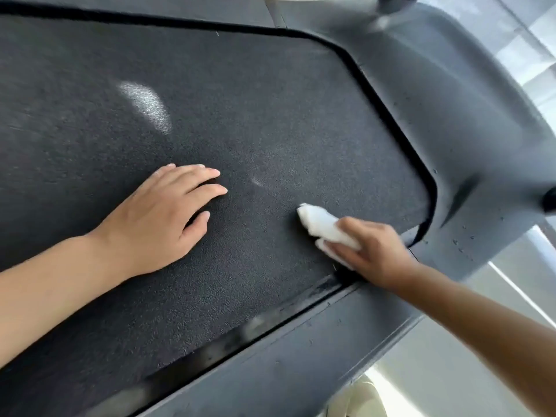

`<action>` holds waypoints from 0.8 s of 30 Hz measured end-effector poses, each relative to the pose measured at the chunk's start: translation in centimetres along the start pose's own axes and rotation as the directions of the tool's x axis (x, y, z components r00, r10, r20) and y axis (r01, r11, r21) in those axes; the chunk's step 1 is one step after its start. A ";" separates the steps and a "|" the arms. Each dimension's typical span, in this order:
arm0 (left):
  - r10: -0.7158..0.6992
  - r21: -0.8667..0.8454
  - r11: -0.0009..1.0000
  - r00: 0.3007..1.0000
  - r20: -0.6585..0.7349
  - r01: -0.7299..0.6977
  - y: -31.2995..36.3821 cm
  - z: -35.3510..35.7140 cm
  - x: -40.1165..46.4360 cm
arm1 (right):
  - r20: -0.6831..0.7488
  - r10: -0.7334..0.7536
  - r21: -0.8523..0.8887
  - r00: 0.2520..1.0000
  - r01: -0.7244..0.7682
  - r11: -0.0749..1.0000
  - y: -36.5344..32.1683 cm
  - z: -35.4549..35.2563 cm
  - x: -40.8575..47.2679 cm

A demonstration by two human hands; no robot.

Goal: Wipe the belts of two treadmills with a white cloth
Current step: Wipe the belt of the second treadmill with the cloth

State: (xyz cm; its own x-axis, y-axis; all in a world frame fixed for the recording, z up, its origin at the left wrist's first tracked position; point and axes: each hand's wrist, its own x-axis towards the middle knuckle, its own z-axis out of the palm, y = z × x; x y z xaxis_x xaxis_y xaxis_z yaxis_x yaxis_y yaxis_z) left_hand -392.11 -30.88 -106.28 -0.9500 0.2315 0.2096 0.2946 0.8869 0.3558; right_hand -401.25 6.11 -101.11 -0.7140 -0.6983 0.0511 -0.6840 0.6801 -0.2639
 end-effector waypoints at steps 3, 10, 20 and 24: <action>-0.015 -0.002 1.000 1.000 0.008 0.015 -0.1 -0.1 -0.6 | -0.148 0.447 -0.051 0.882 -0.459 0.887 7.6 -2.7 1.4; -0.070 0.026 0.997 0.997 0.031 0.069 0.0 -0.5 -0.6 | -0.307 0.453 -0.070 0.837 -0.494 0.867 7.6 0.2 13.0; -0.403 0.074 0.911 0.914 -0.050 0.405 -7.8 -4.9 -5.5 | -0.033 -0.526 0.130 0.850 0.526 0.841 -16.3 7.8 18.3; -0.471 0.053 0.875 0.872 -0.130 0.481 -7.3 -4.7 -5.8 | -0.069 -0.530 0.136 0.845 0.534 0.835 -12.5 7.4 21.0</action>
State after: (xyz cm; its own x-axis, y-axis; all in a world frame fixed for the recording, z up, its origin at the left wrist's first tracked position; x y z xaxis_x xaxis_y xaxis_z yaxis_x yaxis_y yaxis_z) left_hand -388.23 -40.57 -105.85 -0.9543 -0.2677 0.1332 -0.2040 0.9087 0.3643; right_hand -406.54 -18.72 -103.84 -0.2516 -0.9352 0.2494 -0.9318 0.1644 -0.3237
